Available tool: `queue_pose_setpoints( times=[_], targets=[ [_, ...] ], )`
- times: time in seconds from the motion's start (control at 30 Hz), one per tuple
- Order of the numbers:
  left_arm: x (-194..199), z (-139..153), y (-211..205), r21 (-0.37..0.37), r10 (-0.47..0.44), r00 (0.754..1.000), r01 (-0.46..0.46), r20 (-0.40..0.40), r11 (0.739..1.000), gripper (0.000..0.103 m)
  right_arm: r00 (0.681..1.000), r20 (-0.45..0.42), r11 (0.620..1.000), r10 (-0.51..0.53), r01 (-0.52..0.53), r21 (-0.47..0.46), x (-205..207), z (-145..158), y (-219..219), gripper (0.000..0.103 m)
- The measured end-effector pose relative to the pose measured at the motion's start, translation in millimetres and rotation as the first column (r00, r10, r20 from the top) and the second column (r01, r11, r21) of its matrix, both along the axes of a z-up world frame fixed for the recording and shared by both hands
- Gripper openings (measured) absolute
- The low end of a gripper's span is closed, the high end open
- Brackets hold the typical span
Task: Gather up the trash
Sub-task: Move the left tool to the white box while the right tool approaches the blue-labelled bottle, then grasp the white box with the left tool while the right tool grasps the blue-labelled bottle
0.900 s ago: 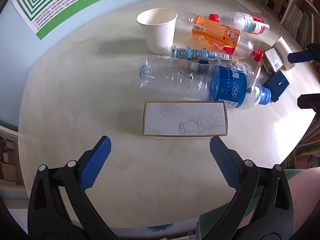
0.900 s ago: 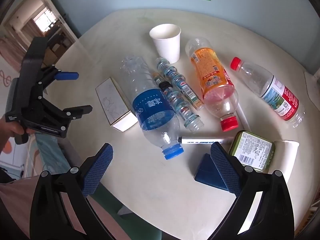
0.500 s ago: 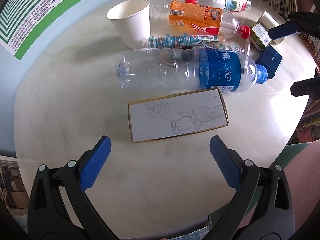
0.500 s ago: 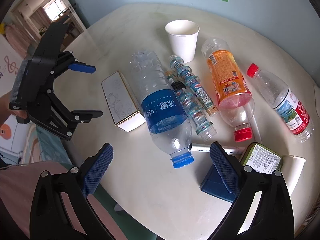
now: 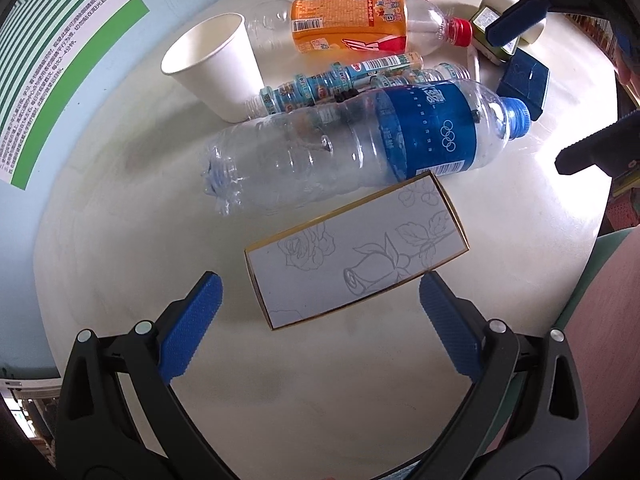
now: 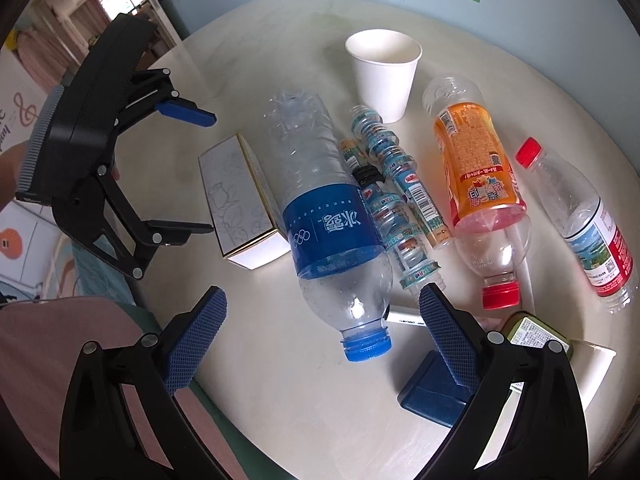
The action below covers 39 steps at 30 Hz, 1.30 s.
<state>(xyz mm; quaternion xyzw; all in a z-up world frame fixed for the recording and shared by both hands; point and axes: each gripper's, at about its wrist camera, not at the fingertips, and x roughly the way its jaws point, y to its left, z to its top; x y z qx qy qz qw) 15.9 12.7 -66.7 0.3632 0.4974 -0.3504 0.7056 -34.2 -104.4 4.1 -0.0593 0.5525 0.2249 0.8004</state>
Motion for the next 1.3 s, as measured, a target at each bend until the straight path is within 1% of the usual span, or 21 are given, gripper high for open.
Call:
queue_pose_setpoints(
  times=[0.1,0.17,0.23,0.3,0.4,0.53,0.63,0.7,0.8,0.93,1.0,1.03,1.1,1.2,1.23,1.3],
  targets=[
    [7.1,-4.1,-4.1,-0.006,-0.040,0.999,0.040,-0.013,0.999,0.097,1.000,-0.019,1.000,0.005,-0.006,-0.031,2.8,-3.1,0.9,0.095],
    [13.8,-8.0,-7.9,-0.006,-0.060,0.998,0.060,-0.020,0.998,0.097,1.000,-0.008,0.999,0.013,-0.014,-0.030,4.6,-4.2,4.7,0.088],
    [18.7,-6.3,-8.6,-0.018,-0.084,0.996,0.084,-0.039,0.996,0.097,0.999,-0.029,0.999,0.021,-0.022,-0.032,5.4,-7.6,6.7,0.080],
    [23.5,-2.5,-10.1,-0.039,-0.114,0.992,0.112,-0.053,0.993,0.097,0.999,-0.040,0.998,0.021,-0.023,-0.050,9.0,-10.0,8.4,0.080],
    [30.8,-5.3,-15.0,-0.023,-0.159,0.986,0.158,-0.057,0.987,0.097,0.997,-0.067,0.998,0.025,-0.029,-0.049,13.5,-15.1,8.7,0.080],
    [36.9,-8.7,-19.7,-0.039,-0.234,0.967,0.231,-0.103,0.972,0.096,0.997,-0.071,0.996,0.043,-0.048,-0.073,18.8,-20.0,14.2,0.080],
    [38.1,-11.9,-21.5,-0.051,-0.304,0.943,0.300,-0.138,0.953,0.096,0.995,-0.075,0.993,0.072,-0.078,-0.083,22.3,-24.0,20.9,0.073],
    [38.0,-15.8,-23.5,-0.043,-0.340,0.929,0.337,-0.147,0.941,0.097,0.994,-0.074,0.991,0.086,-0.093,-0.099,25.6,-27.8,24.1,0.073],
    [39.0,-26.1,-27.8,-0.017,-0.371,0.915,0.373,-0.161,0.928,0.096,0.992,-0.075,0.988,0.102,-0.110,-0.106,31.9,-31.8,30.4,0.067],
    [43.7,-42.7,-32.4,0.003,-0.391,0.904,0.397,-0.174,0.918,0.096,0.991,-0.076,0.984,0.110,-0.119,-0.135,38.5,-40.4,37.2,0.067],
    [45.6,-48.0,-33.2,-0.008,-0.396,0.898,0.402,-0.189,0.916,0.096,0.990,-0.077,0.982,0.115,-0.126,-0.142,39.7,-45.5,41.2,0.067],
    [45.9,-50.1,-33.2,-0.012,-0.400,0.896,0.406,-0.190,0.914,0.095,0.990,-0.084,0.981,0.117,-0.129,-0.148,43.9,-48.1,39.1,0.068],
    [46.1,-54.4,-31.4,-0.022,-0.414,0.889,0.418,-0.197,0.908,0.088,0.989,-0.081,0.977,0.125,-0.137,-0.164,48.1,-53.1,44.1,0.068],
    [45.0,-60.2,-28.8,-0.016,-0.423,0.885,0.428,-0.192,0.903,0.085,0.988,-0.078,0.974,0.134,-0.146,-0.173,54.6,-60.2,54.4,0.066],
    [46.1,-61.9,-27.7,-0.013,-0.418,0.886,0.424,-0.198,0.905,0.084,0.988,-0.077,0.973,0.132,-0.144,-0.178,54.4,-60.3,56.0,0.065],
    [44.9,-64.4,-22.8,-0.020,-0.407,0.888,0.412,-0.215,0.911,0.078,0.990,-0.080,0.977,0.117,-0.129,-0.167,59.9,-60.3,58.4,0.064]
  ],
)
